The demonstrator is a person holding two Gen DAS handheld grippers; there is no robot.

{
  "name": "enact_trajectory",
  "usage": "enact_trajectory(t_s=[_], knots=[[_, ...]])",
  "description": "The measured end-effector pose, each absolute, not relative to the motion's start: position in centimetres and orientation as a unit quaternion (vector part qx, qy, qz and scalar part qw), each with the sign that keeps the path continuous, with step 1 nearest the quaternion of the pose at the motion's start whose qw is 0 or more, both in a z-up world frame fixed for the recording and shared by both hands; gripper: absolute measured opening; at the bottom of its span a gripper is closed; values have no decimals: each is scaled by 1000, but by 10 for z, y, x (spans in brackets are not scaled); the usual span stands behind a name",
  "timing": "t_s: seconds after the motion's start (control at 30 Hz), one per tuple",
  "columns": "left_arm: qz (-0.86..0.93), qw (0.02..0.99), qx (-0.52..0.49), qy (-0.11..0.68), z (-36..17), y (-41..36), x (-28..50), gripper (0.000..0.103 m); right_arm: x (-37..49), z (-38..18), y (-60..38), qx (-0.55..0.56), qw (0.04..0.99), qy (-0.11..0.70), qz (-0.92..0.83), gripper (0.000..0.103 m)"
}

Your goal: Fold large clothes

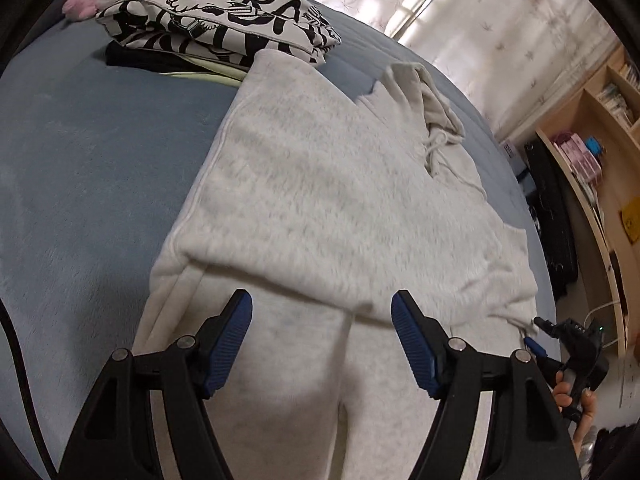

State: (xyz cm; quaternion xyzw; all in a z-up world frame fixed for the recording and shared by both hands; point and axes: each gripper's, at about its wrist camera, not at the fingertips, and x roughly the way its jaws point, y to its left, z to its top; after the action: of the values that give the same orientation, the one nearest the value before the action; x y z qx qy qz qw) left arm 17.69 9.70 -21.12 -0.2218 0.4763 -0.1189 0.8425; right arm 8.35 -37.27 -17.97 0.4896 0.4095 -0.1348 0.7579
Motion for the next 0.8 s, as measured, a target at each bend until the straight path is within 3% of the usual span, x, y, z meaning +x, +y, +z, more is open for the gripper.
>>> enact_trajectory(t_s=[0.17, 0.2, 0.23, 0.53, 0.63, 0.8], knots=[[-117, 844, -223, 474, -218, 89, 190, 71, 107, -174, -370, 440, 791, 402, -136, 41], [-115, 844, -224, 474, -218, 87, 192, 71, 110, -168, -367, 416, 806, 397, -141, 34], [-114, 844, -226, 472, -218, 86, 193, 71, 112, -162, -368, 397, 816, 392, -151, 19], [-107, 843, -255, 461, -221, 98, 194, 70, 104, -179, -394, 413, 808, 367, -204, 9], [-110, 841, -262, 460, -221, 106, 195, 70, 104, -177, -388, 415, 804, 374, -204, 10], [-123, 835, -273, 462, -225, 112, 200, 71, 95, -153, -362, 419, 793, 420, -137, 27]])
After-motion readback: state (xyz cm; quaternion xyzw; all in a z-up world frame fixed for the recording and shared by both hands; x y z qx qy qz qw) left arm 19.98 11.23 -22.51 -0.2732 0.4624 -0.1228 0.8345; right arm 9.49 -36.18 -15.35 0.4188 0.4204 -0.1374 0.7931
